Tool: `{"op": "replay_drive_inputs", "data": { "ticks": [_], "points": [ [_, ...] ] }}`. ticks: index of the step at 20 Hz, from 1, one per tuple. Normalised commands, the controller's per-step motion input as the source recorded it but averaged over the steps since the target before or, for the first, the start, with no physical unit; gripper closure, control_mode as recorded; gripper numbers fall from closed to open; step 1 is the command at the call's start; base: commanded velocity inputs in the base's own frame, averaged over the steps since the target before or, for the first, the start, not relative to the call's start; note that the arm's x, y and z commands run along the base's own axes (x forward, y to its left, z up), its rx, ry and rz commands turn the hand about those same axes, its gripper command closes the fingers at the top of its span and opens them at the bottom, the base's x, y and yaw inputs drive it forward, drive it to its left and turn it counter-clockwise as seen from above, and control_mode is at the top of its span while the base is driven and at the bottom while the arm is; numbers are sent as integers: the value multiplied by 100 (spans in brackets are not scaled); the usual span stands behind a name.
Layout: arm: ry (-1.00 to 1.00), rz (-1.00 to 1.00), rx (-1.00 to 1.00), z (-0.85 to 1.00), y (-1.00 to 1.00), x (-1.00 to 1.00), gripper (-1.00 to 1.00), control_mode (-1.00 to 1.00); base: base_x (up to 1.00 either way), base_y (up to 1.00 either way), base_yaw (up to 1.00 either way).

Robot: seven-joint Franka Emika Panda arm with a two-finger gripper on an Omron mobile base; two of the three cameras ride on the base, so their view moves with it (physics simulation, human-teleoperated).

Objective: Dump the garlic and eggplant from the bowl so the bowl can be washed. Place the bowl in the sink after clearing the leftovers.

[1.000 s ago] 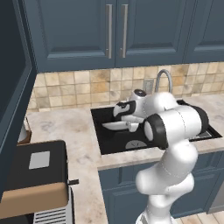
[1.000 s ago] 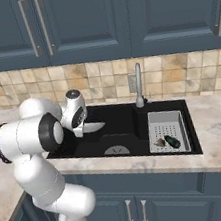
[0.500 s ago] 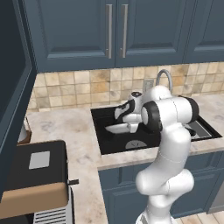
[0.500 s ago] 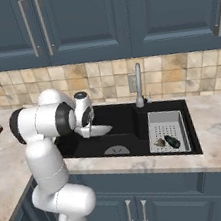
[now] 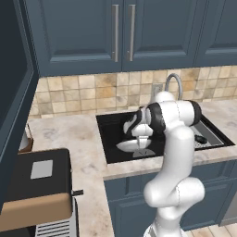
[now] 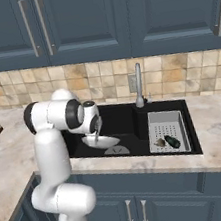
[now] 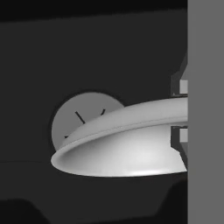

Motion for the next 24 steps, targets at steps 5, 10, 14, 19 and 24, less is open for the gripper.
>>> {"op": "replay_drive_inputs", "data": {
  "ticks": [5,10,14,19,24],
  "points": [
    [-24,-16,8,-6,-6,10,100,-100,0,0,0],
    [-15,-19,0,-19,-2,50,100,-100,0,0,0],
    [0,-20,-5,-68,-9,40,100,-100,0,0,0],
    [0,-12,-4,-32,2,11,100,-100,0,0,0],
    [-2,-13,0,49,6,2,-100,-100,0,0,0]
  ]
}}
